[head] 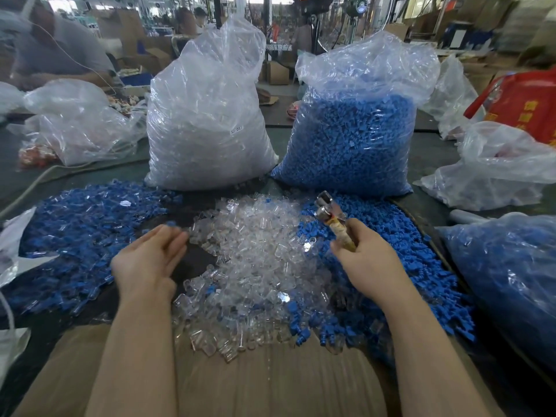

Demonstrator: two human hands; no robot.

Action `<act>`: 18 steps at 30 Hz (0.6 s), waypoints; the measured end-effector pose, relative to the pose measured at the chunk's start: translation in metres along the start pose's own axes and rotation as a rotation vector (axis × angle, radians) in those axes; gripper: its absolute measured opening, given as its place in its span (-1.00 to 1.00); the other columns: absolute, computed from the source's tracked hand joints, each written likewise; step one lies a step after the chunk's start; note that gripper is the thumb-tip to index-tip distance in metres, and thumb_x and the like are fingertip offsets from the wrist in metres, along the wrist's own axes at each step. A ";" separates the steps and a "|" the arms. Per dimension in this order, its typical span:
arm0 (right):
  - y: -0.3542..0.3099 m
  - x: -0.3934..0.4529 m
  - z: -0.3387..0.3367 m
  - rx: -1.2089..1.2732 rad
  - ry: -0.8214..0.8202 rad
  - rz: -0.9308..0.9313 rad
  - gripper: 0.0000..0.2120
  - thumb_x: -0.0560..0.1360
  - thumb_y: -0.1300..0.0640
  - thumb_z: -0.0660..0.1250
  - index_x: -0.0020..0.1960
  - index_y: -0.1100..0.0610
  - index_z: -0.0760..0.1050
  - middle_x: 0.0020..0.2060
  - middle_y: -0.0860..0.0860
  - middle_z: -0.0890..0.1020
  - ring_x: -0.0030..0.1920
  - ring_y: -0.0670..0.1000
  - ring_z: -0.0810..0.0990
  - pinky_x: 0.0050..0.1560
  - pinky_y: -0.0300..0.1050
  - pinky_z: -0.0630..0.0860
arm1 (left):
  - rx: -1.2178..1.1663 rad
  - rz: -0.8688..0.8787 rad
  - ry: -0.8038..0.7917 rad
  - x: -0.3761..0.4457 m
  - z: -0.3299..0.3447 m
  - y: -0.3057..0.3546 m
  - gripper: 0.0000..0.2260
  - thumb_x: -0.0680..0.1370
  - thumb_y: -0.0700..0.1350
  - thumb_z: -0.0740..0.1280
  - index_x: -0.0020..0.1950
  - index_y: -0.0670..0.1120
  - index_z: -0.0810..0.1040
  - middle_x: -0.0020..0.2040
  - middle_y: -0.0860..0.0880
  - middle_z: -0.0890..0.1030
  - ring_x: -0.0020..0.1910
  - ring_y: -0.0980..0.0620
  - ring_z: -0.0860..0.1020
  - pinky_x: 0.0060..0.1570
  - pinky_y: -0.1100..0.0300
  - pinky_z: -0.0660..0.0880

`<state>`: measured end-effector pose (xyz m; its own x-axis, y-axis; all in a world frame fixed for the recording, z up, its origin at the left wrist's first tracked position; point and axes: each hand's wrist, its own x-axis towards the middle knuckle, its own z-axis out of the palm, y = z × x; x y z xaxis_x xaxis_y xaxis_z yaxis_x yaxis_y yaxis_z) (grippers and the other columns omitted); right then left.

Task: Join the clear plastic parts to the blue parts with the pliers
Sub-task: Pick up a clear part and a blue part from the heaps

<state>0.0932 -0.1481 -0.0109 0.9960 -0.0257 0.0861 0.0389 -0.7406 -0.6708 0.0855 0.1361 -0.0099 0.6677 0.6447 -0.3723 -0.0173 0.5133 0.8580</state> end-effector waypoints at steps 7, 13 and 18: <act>0.014 0.002 0.001 -0.318 0.071 0.084 -0.98 0.60 0.01 0.16 0.00 -0.10 0.34 -0.24 -0.03 0.57 -0.26 0.07 0.54 -0.20 0.02 0.55 | -0.335 -0.188 0.103 0.022 -0.028 0.004 -0.78 0.65 -0.33 0.19 0.28 -0.27 0.45 0.10 -0.15 0.62 -0.10 0.01 0.65 -0.13 0.19 0.64; 0.013 0.004 0.011 -0.263 0.062 0.084 -0.86 0.57 -0.06 0.26 -0.13 -0.04 0.41 -0.27 -0.06 0.55 -0.28 0.01 0.51 -0.31 -0.07 0.42 | -0.576 -0.133 0.081 0.018 -0.030 0.009 -0.64 0.69 -0.29 0.05 0.50 -0.33 0.26 0.43 -0.21 0.43 0.39 -0.05 0.46 0.33 0.23 0.40; 0.010 0.005 0.016 -0.315 0.032 0.071 -0.84 0.54 -0.07 0.30 -0.13 0.00 0.45 -0.26 -0.05 0.56 -0.25 0.04 0.53 -0.24 -0.05 0.49 | -0.251 -0.052 0.105 0.005 -0.014 0.012 -0.94 0.60 -0.23 0.31 0.03 -0.10 0.56 -0.06 0.00 0.61 -0.09 0.14 0.62 -0.05 0.29 0.59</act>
<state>0.1001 -0.1449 -0.0294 0.9921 -0.1018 0.0739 -0.0622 -0.9077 -0.4151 0.0783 0.1535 -0.0069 0.5915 0.6628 -0.4592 -0.1781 0.6629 0.7272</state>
